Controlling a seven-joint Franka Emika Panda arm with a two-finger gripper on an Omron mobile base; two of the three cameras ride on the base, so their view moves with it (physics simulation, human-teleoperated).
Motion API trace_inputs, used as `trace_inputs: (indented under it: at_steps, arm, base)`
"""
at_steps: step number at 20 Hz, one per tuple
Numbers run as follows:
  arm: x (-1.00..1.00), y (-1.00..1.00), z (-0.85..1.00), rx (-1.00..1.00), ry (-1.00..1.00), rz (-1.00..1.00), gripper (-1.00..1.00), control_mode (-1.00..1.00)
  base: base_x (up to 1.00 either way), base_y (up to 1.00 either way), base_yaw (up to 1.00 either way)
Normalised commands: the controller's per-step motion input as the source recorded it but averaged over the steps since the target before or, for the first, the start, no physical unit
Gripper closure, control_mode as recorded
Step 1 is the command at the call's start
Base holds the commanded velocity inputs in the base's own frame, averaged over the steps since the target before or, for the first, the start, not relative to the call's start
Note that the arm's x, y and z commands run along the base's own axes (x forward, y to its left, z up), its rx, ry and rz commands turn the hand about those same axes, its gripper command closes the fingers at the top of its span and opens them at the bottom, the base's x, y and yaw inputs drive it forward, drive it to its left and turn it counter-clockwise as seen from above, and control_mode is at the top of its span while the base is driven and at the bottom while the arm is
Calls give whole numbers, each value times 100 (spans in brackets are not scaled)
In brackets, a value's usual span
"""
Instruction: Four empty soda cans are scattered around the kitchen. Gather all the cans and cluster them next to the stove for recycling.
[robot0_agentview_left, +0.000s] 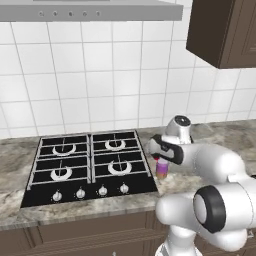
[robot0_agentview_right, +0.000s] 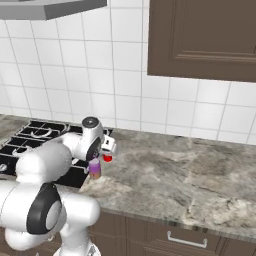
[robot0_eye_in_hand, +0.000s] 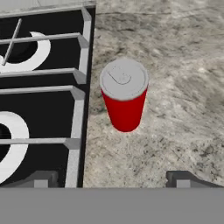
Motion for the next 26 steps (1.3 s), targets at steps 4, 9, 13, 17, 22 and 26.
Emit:
trace_inputs:
  at_steps: [4, 9, 13, 17, 22, 26]
  arm:
    - [-42, 13, 61, -1, 0, 0, -100, -100]
    - [-61, 2, 44, 0, 1, 0, -100, -100]
    - [-80, 0, 12, 0, 15, 0, -100, -100]
    - [-28, 0, 26, 0, 33, 0, -100, -100]
    - [-1, 0, 10, 0, 43, 0, -100, -100]
    - [-14, 0, 7, 0, 31, 0, -100, -100]
  base:
    - [0, 0, 0]
    - [0, 0, 0]
    - [0, 0, 0]
    - [0, 0, 0]
    - [0, 0, 0]
    - [0, 0, 0]
